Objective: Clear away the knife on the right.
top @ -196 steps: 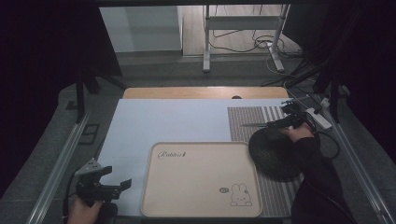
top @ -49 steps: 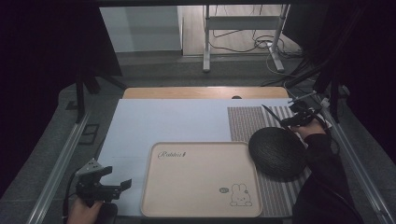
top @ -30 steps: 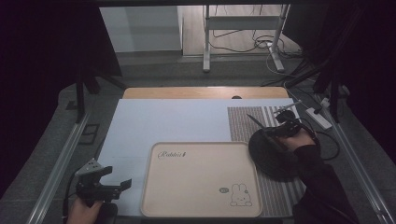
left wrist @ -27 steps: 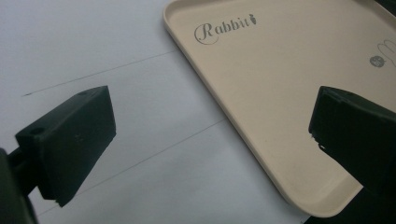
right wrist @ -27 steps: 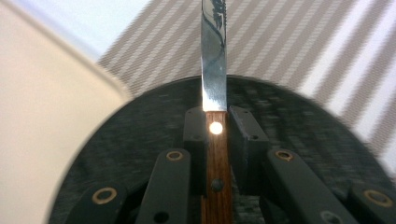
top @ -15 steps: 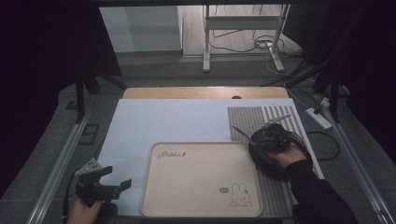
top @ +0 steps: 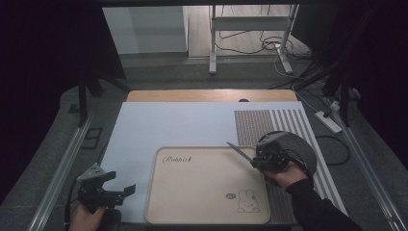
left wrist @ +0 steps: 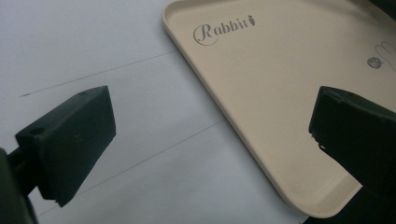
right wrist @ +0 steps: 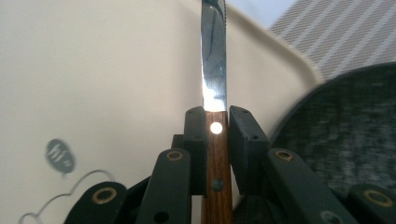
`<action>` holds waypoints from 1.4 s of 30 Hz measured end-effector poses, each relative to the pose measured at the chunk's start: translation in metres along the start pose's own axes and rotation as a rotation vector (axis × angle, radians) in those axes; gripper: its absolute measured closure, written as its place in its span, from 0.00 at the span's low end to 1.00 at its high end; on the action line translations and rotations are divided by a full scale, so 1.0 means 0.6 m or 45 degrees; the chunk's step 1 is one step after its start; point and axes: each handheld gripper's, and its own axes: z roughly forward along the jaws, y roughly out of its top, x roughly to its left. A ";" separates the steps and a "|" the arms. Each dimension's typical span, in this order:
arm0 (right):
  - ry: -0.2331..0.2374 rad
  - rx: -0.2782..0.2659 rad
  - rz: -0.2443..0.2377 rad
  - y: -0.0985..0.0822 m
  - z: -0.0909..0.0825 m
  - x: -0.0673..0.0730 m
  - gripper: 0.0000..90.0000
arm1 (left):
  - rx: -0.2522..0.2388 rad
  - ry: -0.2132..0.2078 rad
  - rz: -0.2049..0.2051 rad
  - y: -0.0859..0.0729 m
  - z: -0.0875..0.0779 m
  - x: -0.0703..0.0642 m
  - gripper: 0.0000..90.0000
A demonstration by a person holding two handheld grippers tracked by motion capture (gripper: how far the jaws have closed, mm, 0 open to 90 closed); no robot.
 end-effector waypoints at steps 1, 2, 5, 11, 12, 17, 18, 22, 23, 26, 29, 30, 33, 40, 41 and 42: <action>0.007 0.008 -0.007 -0.001 0.001 0.007 0.86 | 0.001 0.000 0.001 0.000 0.000 0.000 0.01; 0.013 0.010 -0.014 -0.002 0.004 0.014 0.86 | 0.001 0.000 0.001 0.000 0.000 0.000 0.01; 0.030 0.023 -0.042 -0.003 0.010 0.034 0.86 | 0.000 -0.001 0.001 0.000 0.001 0.000 0.01; 0.066 0.038 -0.086 -0.004 0.018 0.069 0.86 | 0.003 -0.001 0.001 0.000 0.001 0.000 0.01; 0.067 0.039 -0.088 -0.004 0.019 0.073 0.86 | 0.003 -0.001 0.002 0.000 0.001 0.000 0.01; 0.059 0.068 -0.074 -0.009 0.030 0.072 0.86 | 0.001 -0.002 0.004 0.000 0.001 0.000 0.01; 0.066 0.074 -0.069 -0.011 0.033 0.072 0.86 | 0.001 -0.001 0.004 0.000 0.001 0.000 0.01; 0.065 0.116 -0.105 -0.014 0.046 0.084 0.86 | 0.001 -0.002 0.005 0.000 0.001 0.000 0.01; 0.065 0.130 -0.117 -0.014 0.049 0.087 0.86 | 0.002 -0.002 0.005 0.000 0.001 0.000 0.01; 0.059 0.164 -0.158 -0.017 0.055 0.093 0.81 | 0.002 -0.002 0.006 0.000 0.001 0.000 0.01; 0.065 0.134 -0.170 -0.013 0.050 0.092 0.68 | 0.003 -0.001 0.005 0.001 0.001 0.000 0.01; 0.056 0.113 -0.175 -0.010 0.046 0.092 0.67 | 0.004 0.000 0.005 0.001 0.001 0.000 0.01; 0.082 0.087 -0.189 0.000 0.042 0.093 0.77 | 0.004 0.000 0.007 0.001 0.001 0.000 0.01; 0.153 0.157 -0.364 0.025 0.072 0.130 1.00 | 0.005 0.001 0.006 0.001 0.001 0.000 0.01; 0.149 0.166 -0.375 0.026 0.078 0.131 1.00 | 0.005 0.001 0.006 0.001 0.001 0.000 0.01; 0.136 0.183 -0.386 0.026 0.083 0.131 1.00 | 0.005 0.002 0.007 0.000 0.001 0.000 0.01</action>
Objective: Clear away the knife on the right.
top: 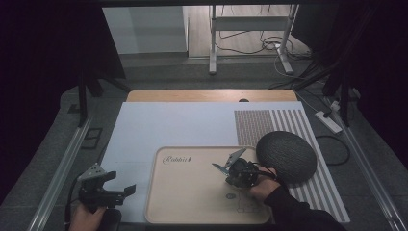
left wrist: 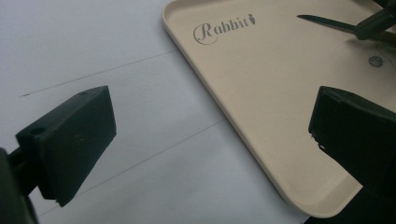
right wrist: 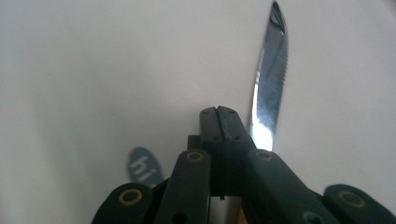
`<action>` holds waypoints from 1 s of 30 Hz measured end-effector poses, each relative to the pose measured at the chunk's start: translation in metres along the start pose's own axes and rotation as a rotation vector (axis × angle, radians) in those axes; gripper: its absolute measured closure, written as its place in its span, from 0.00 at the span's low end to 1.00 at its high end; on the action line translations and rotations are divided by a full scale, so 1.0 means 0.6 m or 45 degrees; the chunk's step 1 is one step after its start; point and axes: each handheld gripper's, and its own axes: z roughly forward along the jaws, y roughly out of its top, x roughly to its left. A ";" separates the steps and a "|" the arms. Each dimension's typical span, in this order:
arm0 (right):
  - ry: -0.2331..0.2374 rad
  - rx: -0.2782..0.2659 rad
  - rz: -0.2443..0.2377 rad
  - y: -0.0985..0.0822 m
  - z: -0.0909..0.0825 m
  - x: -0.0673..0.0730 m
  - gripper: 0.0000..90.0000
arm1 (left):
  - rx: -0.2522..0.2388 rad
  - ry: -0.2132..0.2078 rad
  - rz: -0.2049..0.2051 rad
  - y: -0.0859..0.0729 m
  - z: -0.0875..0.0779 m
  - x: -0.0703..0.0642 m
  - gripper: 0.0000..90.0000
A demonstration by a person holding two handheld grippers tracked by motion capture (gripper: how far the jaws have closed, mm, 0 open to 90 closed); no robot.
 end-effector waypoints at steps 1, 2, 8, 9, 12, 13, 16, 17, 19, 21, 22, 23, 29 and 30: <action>-0.016 0.018 0.000 -0.001 0.004 -0.002 1.00 | -0.001 0.000 0.000 0.000 0.000 0.000 0.01; -0.014 0.010 0.009 -0.003 0.004 -0.006 1.00 | -0.002 0.000 0.000 0.000 0.000 0.000 0.01; -0.072 0.008 0.086 -0.021 -0.006 -0.031 1.00 | -0.001 0.001 0.005 0.000 -0.001 -0.001 0.01; -0.080 0.009 0.101 -0.025 -0.009 -0.036 1.00 | -0.001 0.001 0.005 0.000 -0.001 -0.001 0.01; -0.096 0.013 0.150 -0.039 -0.018 -0.050 1.00 | -0.002 -0.001 0.003 0.000 -0.001 0.000 0.01; -0.098 0.012 0.167 -0.045 -0.020 -0.054 1.00 | -0.002 -0.001 0.003 0.000 -0.001 -0.001 0.01; -0.101 0.013 0.202 -0.059 -0.028 -0.066 1.00 | -0.002 -0.001 0.003 0.000 -0.001 -0.001 0.01; -0.098 0.016 0.217 -0.063 -0.031 -0.068 1.00 | -0.003 -0.002 0.003 0.000 -0.001 0.000 0.01; -0.099 0.023 0.239 -0.072 -0.037 -0.074 1.00 | -0.005 -0.003 0.002 0.000 -0.001 0.000 0.01; -0.097 0.030 0.260 -0.080 -0.042 -0.079 1.00 | -0.004 -0.003 0.002 0.000 -0.001 0.000 0.01; -0.102 0.032 0.269 -0.083 -0.044 -0.081 1.00 | -0.004 -0.003 0.002 0.000 -0.001 0.000 0.01; -0.104 0.032 0.276 -0.087 -0.046 -0.083 1.00 | -0.003 -0.003 0.003 0.000 0.000 0.000 0.01; -0.102 0.035 0.269 -0.087 -0.047 -0.083 0.99 | -0.006 -0.006 0.000 0.000 0.000 0.000 0.01; -0.095 0.023 0.264 -0.086 -0.048 -0.083 0.98 | -0.004 -0.007 -0.002 0.000 -0.001 0.001 0.01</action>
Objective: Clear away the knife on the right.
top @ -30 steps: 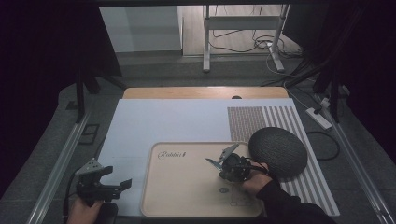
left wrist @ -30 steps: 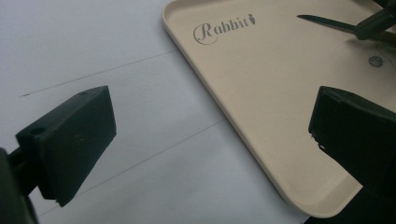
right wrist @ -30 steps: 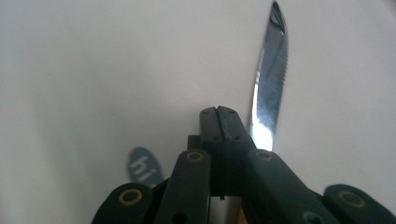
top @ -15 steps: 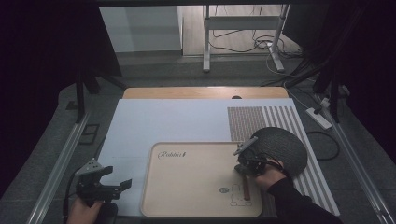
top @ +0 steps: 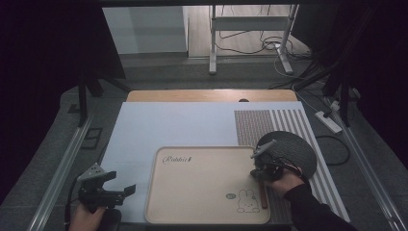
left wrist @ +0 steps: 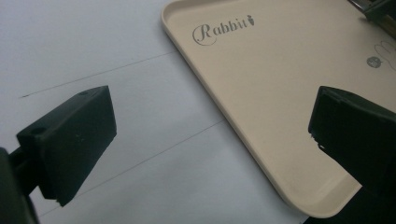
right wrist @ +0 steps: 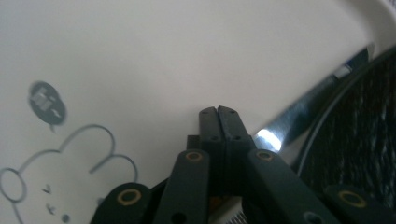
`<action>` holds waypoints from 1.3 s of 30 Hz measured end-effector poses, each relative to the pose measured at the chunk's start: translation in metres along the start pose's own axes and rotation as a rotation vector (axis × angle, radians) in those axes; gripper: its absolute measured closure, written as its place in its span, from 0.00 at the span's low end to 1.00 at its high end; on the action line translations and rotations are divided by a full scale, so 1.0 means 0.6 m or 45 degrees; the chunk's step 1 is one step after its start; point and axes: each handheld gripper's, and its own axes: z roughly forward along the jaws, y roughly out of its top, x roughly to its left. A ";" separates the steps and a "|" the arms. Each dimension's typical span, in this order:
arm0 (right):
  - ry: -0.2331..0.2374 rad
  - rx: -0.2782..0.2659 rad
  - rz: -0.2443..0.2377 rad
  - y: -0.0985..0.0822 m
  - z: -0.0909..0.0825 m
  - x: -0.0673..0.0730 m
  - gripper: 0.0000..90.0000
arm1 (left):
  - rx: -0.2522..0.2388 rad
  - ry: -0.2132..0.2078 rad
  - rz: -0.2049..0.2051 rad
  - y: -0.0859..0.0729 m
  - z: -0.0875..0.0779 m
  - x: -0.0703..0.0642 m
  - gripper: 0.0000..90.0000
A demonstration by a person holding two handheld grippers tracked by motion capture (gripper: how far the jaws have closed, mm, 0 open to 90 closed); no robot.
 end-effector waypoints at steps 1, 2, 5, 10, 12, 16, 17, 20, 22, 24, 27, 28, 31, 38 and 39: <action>0.009 -0.022 0.001 0.002 -0.001 0.001 0.96 | 0.000 -0.001 -0.002 0.000 0.000 0.000 0.01; 0.005 -0.049 0.001 0.004 -0.004 0.003 0.92 | 0.000 -0.001 -0.002 0.000 0.000 0.000 0.01; 0.001 -0.102 -0.012 0.008 -0.010 0.006 0.83 | 0.000 -0.002 -0.003 0.000 0.000 0.000 0.01; -0.011 -0.140 -0.022 0.011 -0.015 0.009 0.69 | 0.000 -0.004 -0.005 0.000 0.000 0.001 0.01; -0.016 -0.156 -0.024 0.012 -0.017 0.009 0.64 | -0.001 -0.005 -0.008 0.000 0.000 0.001 0.01; 0.016 -0.165 -0.014 0.013 -0.017 0.010 0.51 | -0.002 -0.006 -0.010 0.000 0.000 0.001 0.01; 0.017 -0.164 -0.015 0.013 -0.017 0.011 0.47 | -0.002 -0.006 -0.010 0.000 0.000 0.001 0.01; -0.001 -0.165 -0.014 0.015 -0.018 0.015 0.39 | -0.002 -0.007 -0.010 0.000 0.000 0.002 0.01; -0.013 -0.187 0.000 0.016 -0.022 0.016 0.31 | -0.002 -0.007 -0.012 0.000 0.000 0.002 0.01; -0.017 -0.207 0.001 0.017 -0.025 0.017 0.28 | -0.002 -0.007 -0.012 0.000 0.000 0.002 0.01; -0.010 -0.215 -0.002 0.018 -0.027 0.017 0.22 | -0.002 -0.007 -0.012 0.000 0.000 0.002 0.01; -0.007 -0.215 -0.005 0.018 -0.027 0.017 0.21 | -0.002 -0.006 -0.012 0.000 0.000 0.002 0.01; -0.025 -0.220 -0.025 0.018 -0.027 0.019 0.15 | -0.001 -0.006 -0.011 0.000 0.000 0.002 0.01; -0.070 -0.242 -0.035 0.015 -0.029 0.023 0.03 | -0.001 -0.007 -0.011 0.000 0.000 0.002 0.01; -0.070 -0.248 -0.028 0.014 -0.030 0.023 0.03 | -0.001 -0.007 -0.013 0.000 0.000 0.002 0.01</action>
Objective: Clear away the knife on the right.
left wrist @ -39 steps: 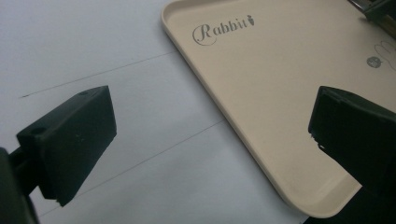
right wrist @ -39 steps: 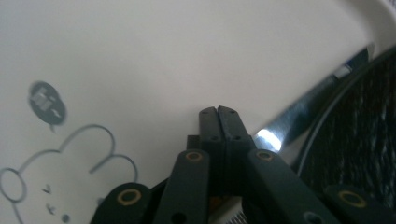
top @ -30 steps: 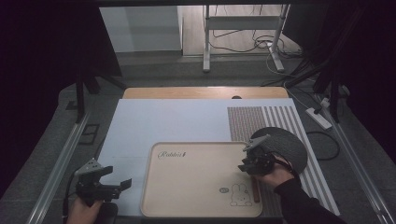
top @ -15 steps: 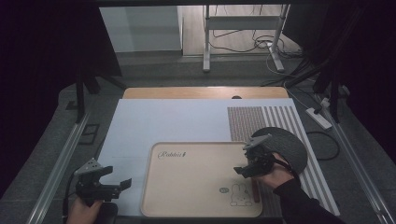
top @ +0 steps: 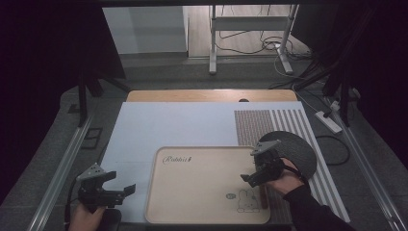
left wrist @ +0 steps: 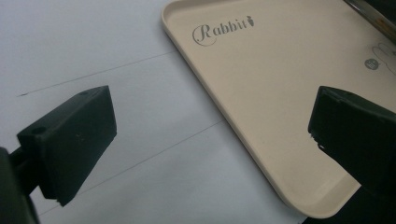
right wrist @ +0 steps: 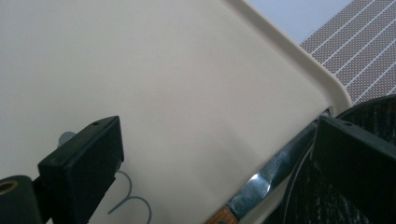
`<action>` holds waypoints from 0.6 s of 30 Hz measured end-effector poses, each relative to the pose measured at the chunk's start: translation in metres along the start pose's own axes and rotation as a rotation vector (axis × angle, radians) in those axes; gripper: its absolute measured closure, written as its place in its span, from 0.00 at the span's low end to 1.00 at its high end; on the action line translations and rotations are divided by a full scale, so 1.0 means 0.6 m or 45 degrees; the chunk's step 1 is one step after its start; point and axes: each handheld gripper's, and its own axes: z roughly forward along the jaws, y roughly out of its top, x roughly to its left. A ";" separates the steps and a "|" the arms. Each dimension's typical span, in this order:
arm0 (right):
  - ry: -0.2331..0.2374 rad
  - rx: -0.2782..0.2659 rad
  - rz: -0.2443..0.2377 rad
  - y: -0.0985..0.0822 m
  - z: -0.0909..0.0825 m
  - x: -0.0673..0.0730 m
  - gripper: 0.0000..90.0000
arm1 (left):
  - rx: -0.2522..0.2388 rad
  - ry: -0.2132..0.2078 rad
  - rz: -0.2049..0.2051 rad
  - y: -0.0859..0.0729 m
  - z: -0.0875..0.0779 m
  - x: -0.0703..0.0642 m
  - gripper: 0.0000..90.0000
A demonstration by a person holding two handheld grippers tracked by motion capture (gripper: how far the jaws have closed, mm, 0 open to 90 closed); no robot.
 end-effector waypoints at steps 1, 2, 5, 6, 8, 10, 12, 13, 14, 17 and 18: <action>0.004 -0.009 0.006 -0.001 -0.002 -0.001 0.03 | 0.000 0.000 -0.001 0.000 0.000 0.000 0.01; 0.002 -0.011 0.011 -0.002 -0.003 -0.002 0.02 | 0.000 0.000 0.000 0.000 0.000 0.000 0.01; 0.004 -0.015 0.027 -0.006 -0.006 -0.004 0.02 | 0.000 0.000 0.000 0.000 0.000 0.000 0.01; 0.006 -0.020 0.029 -0.007 -0.006 -0.005 0.01 | 0.000 0.000 -0.001 0.000 0.000 0.000 0.01; 0.012 -0.018 0.030 -0.010 -0.008 -0.006 0.00 | 0.000 -0.001 -0.003 0.000 0.000 0.000 0.01; 0.011 -0.023 0.033 -0.013 -0.009 -0.007 0.00 | -0.001 -0.001 -0.003 0.000 0.000 0.000 0.01; 0.013 -0.029 0.040 -0.016 -0.011 -0.007 0.00 | -0.001 -0.003 -0.005 0.000 0.000 0.001 0.01; 0.007 -0.034 0.040 -0.017 -0.013 -0.007 0.00 | -0.001 -0.003 -0.006 0.000 0.000 0.001 0.01; 0.009 -0.044 0.043 -0.019 -0.014 -0.007 0.00 | -0.002 -0.004 -0.007 0.000 0.000 0.001 0.01; 0.004 -0.061 0.054 -0.023 -0.019 -0.009 0.00 | -0.003 -0.006 -0.008 0.000 0.000 0.001 0.01; 0.005 -0.066 0.062 -0.025 -0.020 -0.009 0.00 | -0.002 -0.006 -0.008 0.000 0.000 0.001 0.01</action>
